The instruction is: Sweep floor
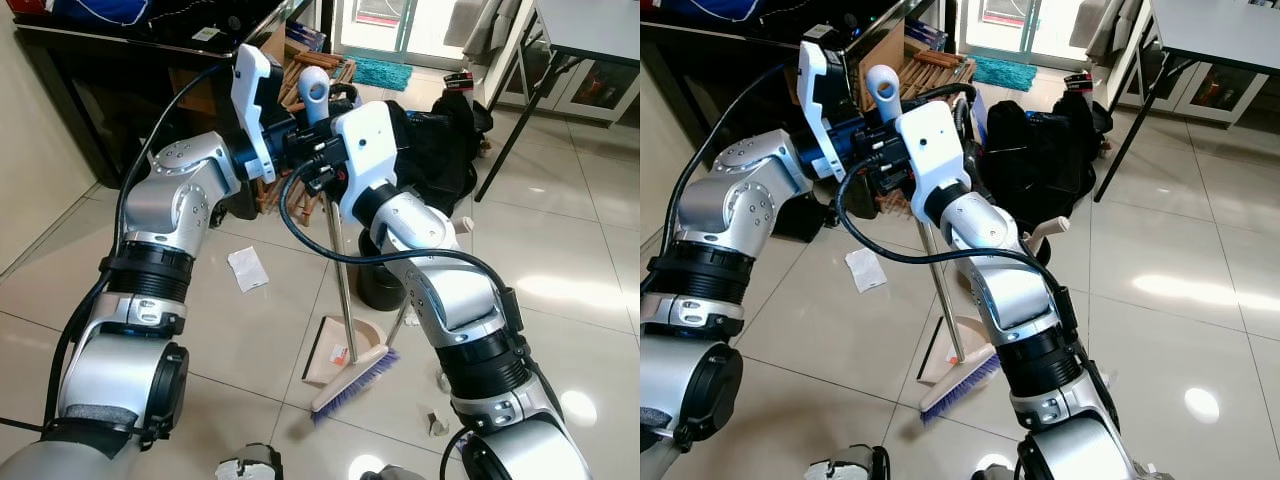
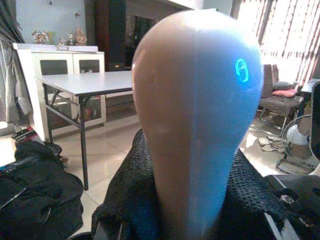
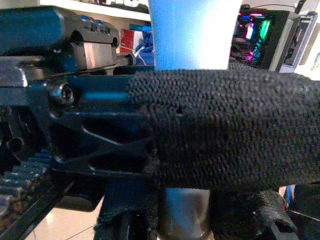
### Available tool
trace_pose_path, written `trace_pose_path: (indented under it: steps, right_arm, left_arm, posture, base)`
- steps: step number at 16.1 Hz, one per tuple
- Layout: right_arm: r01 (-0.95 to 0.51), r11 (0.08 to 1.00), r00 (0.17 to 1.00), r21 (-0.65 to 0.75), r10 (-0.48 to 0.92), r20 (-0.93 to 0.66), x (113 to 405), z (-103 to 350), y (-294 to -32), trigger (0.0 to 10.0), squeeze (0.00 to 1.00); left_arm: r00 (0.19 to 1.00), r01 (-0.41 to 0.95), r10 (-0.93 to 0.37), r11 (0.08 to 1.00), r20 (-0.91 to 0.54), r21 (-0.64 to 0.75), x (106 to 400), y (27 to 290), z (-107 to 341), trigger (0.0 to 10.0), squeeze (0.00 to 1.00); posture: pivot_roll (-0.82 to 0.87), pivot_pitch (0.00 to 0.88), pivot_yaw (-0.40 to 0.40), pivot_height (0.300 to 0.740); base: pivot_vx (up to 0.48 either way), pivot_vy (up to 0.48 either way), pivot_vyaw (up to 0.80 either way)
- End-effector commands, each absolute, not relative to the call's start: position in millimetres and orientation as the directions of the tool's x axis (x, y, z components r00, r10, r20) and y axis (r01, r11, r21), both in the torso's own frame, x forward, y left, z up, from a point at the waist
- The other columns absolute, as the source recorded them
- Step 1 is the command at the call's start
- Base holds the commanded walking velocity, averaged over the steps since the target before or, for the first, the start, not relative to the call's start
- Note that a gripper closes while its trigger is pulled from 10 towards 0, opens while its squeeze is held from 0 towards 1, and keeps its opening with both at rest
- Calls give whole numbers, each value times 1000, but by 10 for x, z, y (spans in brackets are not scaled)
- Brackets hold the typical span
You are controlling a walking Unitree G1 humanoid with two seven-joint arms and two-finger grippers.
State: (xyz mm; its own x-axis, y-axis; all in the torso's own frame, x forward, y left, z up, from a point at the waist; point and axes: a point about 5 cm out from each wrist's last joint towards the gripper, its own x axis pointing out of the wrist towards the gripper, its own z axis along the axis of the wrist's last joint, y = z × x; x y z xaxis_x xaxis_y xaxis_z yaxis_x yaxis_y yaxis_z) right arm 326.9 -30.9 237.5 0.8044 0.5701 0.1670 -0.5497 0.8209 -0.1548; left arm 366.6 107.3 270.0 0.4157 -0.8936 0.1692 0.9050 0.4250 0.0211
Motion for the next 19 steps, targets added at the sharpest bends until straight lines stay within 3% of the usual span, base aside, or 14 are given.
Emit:
trace_pose_path:
  steps: [1,2,4,5,13,14,15,19]
  right_arm:
    - [-504,843,810,-189,537,235,3275,2521,-366,1765,0]
    - [-499,845,814,-193,533,230,3279,2517,-369,10000,0]
    - [-497,847,817,-191,530,227,3283,2510,-373,10000,39]
    - [-495,849,818,-186,528,229,3289,2513,-374,10000,1000]
    - [-563,809,793,-172,587,164,3263,2435,-345,10000,1000]
    - [-643,737,743,-207,666,65,3210,2320,-332,10000,165]
    - [-713,653,681,-256,732,-26,3132,2189,-354,10000,0]
    - [-733,651,669,-199,743,-33,3003,2123,-663,10000,0]
  left_arm:
    - [413,905,-898,423,151,41,3687,1053,2734,0,0]
    - [410,906,-900,420,149,47,3687,1060,2736,0,0]
    - [405,908,-903,415,145,50,3684,1072,2738,0,0]
    - [407,907,-903,418,136,61,3688,1086,2736,0,0]
    - [409,902,-904,421,123,93,3708,1152,2734,0,0]
    - [414,896,-904,425,104,131,3722,1173,2717,0,0]
    - [414,893,-906,423,93,152,3739,1207,2701,0,0]
    - [403,896,-910,413,91,163,3779,1390,2721,0,0]
  posture:
    - [-49,41,26,740]
    - [-47,40,26,740]
    - [-44,39,24,740]
    - [-44,43,26,740]
    - [-43,49,26,740]
    - [-43,47,26,740]
    - [-44,49,26,740]
    - [-53,54,21,740]
  base:
    - [0,0,0]
    - [0,0,0]
    - [0,0,0]
    - [0,0,0]
    - [0,0,0]
    - [0,0,0]
    - [0,0,0]
    - [0,0,0]
